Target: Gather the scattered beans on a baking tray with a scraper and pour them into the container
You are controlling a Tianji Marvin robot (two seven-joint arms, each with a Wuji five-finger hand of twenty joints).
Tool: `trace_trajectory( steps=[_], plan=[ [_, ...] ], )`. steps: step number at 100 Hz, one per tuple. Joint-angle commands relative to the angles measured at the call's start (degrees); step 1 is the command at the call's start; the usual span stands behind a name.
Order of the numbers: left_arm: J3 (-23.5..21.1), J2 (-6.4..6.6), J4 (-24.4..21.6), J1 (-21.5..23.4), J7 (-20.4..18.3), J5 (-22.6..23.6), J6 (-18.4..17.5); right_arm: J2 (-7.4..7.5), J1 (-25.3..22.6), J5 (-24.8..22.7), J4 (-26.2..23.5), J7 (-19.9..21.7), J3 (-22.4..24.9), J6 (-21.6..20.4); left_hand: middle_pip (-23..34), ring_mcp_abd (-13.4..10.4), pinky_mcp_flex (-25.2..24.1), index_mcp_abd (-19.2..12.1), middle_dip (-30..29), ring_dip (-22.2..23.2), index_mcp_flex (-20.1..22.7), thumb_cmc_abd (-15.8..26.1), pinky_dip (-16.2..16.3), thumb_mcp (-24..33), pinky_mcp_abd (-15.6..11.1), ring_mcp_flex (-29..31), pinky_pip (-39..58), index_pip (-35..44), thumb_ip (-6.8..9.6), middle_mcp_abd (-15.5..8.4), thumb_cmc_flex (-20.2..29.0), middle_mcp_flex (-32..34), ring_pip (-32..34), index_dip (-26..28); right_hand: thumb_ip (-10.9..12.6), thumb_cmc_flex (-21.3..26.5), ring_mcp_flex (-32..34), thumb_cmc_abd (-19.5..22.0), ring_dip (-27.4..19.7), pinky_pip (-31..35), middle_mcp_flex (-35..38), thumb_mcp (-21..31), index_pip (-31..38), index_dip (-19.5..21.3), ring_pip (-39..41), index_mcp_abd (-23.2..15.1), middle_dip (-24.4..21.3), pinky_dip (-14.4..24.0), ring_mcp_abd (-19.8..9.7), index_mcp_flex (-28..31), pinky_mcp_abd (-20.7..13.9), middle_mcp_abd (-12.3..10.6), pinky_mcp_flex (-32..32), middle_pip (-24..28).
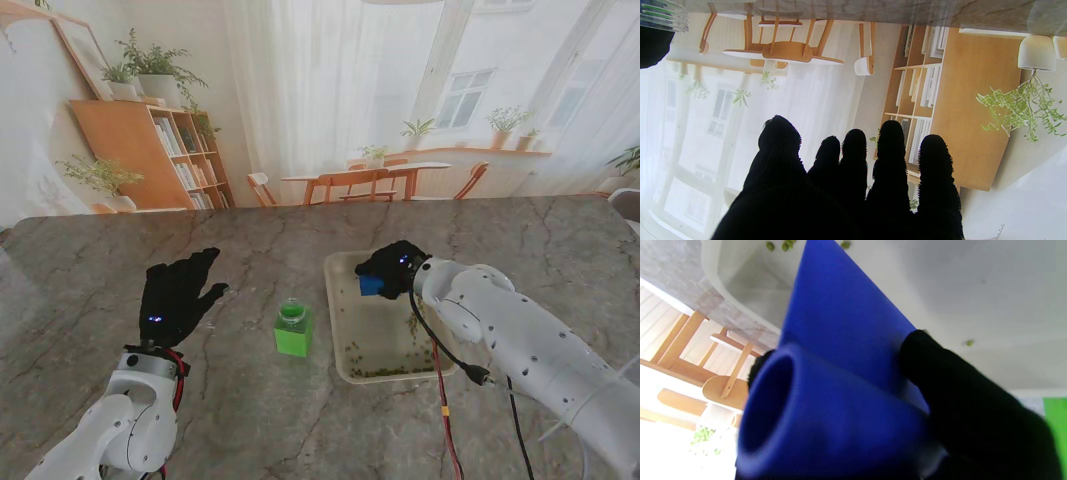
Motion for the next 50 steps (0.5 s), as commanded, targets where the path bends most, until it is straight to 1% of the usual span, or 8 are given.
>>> trace_trajectory(
  steps=[1, 6, 16, 25, 31, 37, 44, 50],
  plan=[
    [0.4, -0.03, -0.1, 0.1, -0.3, 0.1, -0.2, -0.18, 1.1, 0.3, 1.3, 1.4, -0.5, 0.5, -0.8, 0.5, -0.8, 0.8, -0.3, 0.4, 0.6, 3.7, 1.3, 0.4, 1.3, 0.6, -1.3, 0.0, 5.48, 0.2, -0.3, 0.4, 0.3, -0.4, -1.4, 2.8, -2.3, 2.0, -0.8, -1.7, -4.3, -1.2, -0.5, -1.4, -1.3, 2.3, -0.9, 0.8, -0.7, -3.6, 2.9, 5.7, -3.4, -3.2],
    [0.5, -0.01, -0.1, 0.0, -0.3, 0.2, -0.2, -0.26, 2.0, 1.3, 2.5, 1.8, -1.9, 1.2, -0.8, 0.5, -0.8, 0.8, -0.3, 0.4, 0.6, 3.7, 1.3, 0.4, 1.3, 0.7, -1.3, 0.0, 5.49, 0.2, -0.3, 0.4, 0.3, -0.4, -1.0, 4.5, -5.1, 3.8, -1.0, -3.0, -7.2, -2.7, -1.0, -1.5, -2.8, 4.8, -0.6, 1.2, 1.4, -6.4, 4.2, 7.9, -6.7, -4.9],
    [0.6, 0.04, -0.1, -0.1, -0.5, 0.3, -0.2, -0.32, 3.8, 2.5, 4.6, 1.7, -4.3, 2.2, -0.8, 0.4, -0.7, 0.7, -0.3, 0.4, 0.6, 3.7, 1.3, 0.4, 1.3, 0.7, -1.3, 0.0, 5.49, 0.2, -0.4, 0.4, 0.3, -0.4, -0.4, 7.3, -8.7, 7.0, -1.3, -4.3, -11.1, -5.9, -1.6, -0.9, -4.7, 8.9, -0.5, 2.0, 3.9, -10.5, 5.3, 10.5, -11.1, -6.6],
    [0.7, 0.08, 0.0, -0.2, -0.7, 0.4, -0.3, -0.37, 4.9, 3.2, 6.1, 1.5, -6.1, 3.1, -0.8, 0.5, -0.8, 0.7, -0.3, 0.4, 0.6, 3.8, 1.3, 0.4, 1.3, 0.7, -1.3, 0.0, 5.49, 0.2, -0.3, 0.4, 0.3, -0.4, 0.1, 10.5, -10.3, 10.1, -1.4, -4.3, -13.0, -9.5, -1.3, 0.7, -4.9, 11.9, 0.2, 2.9, 4.6, -12.7, 5.7, 11.5, -12.7, -6.3],
    [0.8, 0.12, 0.0, -0.3, -0.8, 0.5, -0.4, -0.46, 5.3, 3.4, 6.9, 0.6, -6.7, 4.1, -0.8, 0.5, -0.7, 0.7, -0.3, 0.4, 0.6, 3.7, 1.3, 0.4, 1.4, 0.7, -1.3, 0.0, 5.48, 0.1, -0.4, 0.4, 0.3, -0.4, 0.2, 12.5, -8.9, 11.5, -1.0, -2.9, -11.5, -10.8, 0.3, 2.2, -2.9, 11.6, 1.4, 3.4, 3.2, -11.4, 5.2, 10.5, -11.2, -3.2],
    [0.9, 0.16, 0.0, -0.3, -1.0, 0.6, -0.4, -0.51, 5.1, 3.5, 7.1, 0.1, -6.5, 4.4, -0.8, 0.5, -0.7, 0.7, -0.3, 0.4, 0.7, 3.8, 1.4, 0.4, 1.3, 0.8, -1.3, 0.1, 5.49, 0.2, -0.3, 0.4, 0.3, -0.4, 0.2, 13.6, -7.5, 12.1, -1.0, -2.1, -10.2, -11.8, 1.7, 2.8, -1.3, 11.0, 2.3, 3.3, 1.3, -10.1, 4.2, 8.7, -9.5, -0.1],
    [1.1, 0.18, 0.1, -0.5, -1.2, 0.7, -0.3, -0.5, 4.7, 3.3, 7.0, -0.8, -5.8, 4.1, -0.8, 0.5, -0.7, 0.8, -0.3, 0.4, 0.7, 3.7, 1.4, 0.4, 1.3, 0.8, -1.3, 0.1, 5.49, 0.2, -0.4, 0.4, 0.3, -0.4, 0.0, 12.4, -4.5, 10.8, -1.1, -0.6, -6.6, -10.9, 3.7, 3.4, 0.8, 8.3, 2.6, 3.1, -1.0, -6.2, 3.0, 6.4, -6.2, 2.6],
    [1.2, 0.19, 0.1, -0.6, -1.4, 0.6, -0.3, -0.41, 4.1, 2.5, 6.6, -1.5, -5.0, 3.7, -0.8, 0.5, -0.8, 0.8, -0.3, 0.4, 0.7, 3.8, 1.4, 0.4, 1.3, 0.8, -1.3, 0.1, 5.49, 0.2, -0.4, 0.3, 0.3, -0.4, -0.1, 11.6, -2.8, 10.1, -0.7, 0.3, -4.6, -9.7, 4.5, 3.8, 2.7, 6.8, 3.2, 3.0, -2.2, -3.8, 2.6, 5.6, -4.4, 3.9]
  ],
)
